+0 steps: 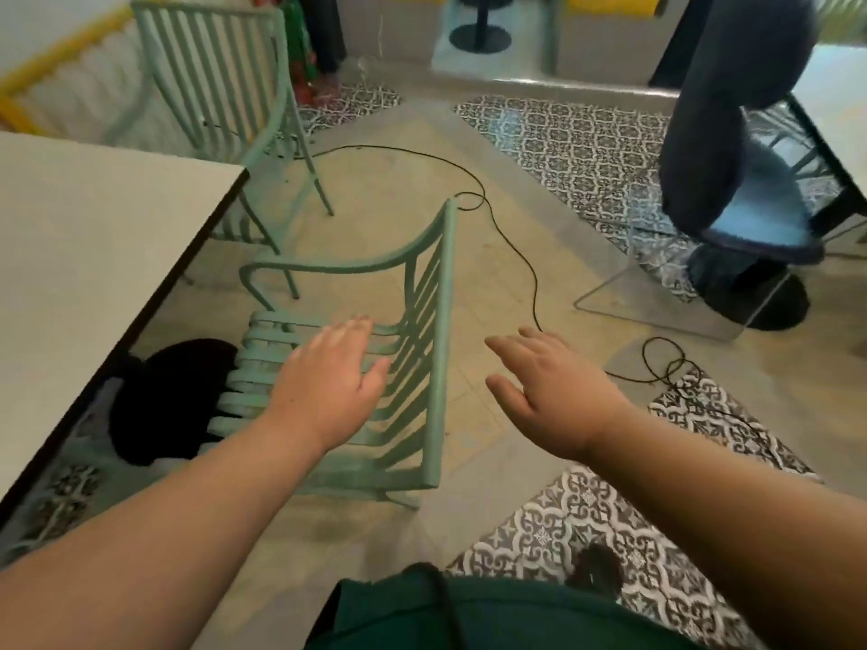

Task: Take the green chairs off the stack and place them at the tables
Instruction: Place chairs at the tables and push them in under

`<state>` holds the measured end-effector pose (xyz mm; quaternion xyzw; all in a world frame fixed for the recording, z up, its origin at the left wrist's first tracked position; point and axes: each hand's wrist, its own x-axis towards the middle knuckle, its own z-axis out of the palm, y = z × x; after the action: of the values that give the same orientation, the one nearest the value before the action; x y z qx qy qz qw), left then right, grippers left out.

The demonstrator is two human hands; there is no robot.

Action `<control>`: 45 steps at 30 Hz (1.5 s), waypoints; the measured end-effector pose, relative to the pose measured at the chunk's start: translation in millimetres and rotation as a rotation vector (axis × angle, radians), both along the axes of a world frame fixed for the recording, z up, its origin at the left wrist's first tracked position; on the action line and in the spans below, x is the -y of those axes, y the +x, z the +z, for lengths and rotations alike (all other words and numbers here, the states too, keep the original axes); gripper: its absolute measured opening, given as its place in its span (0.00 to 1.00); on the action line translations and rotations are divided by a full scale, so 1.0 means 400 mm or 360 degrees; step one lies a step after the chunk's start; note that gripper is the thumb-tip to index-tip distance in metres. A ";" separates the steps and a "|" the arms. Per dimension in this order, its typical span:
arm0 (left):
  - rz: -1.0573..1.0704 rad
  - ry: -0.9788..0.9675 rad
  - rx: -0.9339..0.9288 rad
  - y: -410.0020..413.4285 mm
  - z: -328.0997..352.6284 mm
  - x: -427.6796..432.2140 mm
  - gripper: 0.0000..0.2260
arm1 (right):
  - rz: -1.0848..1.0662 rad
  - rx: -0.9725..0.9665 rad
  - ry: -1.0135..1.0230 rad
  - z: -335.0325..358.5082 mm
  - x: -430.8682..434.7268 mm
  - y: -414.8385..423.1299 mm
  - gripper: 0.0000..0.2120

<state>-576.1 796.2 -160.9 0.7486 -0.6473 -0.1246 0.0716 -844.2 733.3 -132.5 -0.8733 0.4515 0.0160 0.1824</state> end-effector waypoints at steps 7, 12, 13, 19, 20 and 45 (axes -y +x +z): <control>0.0586 0.0005 -0.0034 -0.183 0.006 0.034 0.28 | 0.0557 -0.0037 -0.0032 0.007 0.272 -0.103 0.31; 0.0900 0.0028 -0.0074 -0.303 0.004 0.018 0.30 | 0.0780 -0.0074 -0.0035 -0.011 0.411 -0.111 0.30; 0.0956 0.0026 -0.0078 -0.315 0.002 0.011 0.30 | 0.0842 -0.0076 -0.0034 -0.015 0.429 -0.097 0.30; 0.1217 0.0157 -0.0077 -0.358 -0.081 0.007 0.30 | 0.1105 -0.0052 -0.0040 -0.048 0.542 0.029 0.28; 0.1244 0.0181 -0.0061 -0.353 -0.099 0.023 0.30 | 0.1131 -0.0059 -0.0056 -0.054 0.567 0.054 0.28; 0.2221 0.0583 -0.0008 -0.374 -0.299 0.218 0.26 | 0.1925 -0.0401 -0.0262 -0.341 0.871 0.421 0.30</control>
<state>-725.5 709.1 -280.6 0.9873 0.0133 -0.1580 0.0092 -675.7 384.9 -268.8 -0.9770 -0.1051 0.1844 0.0184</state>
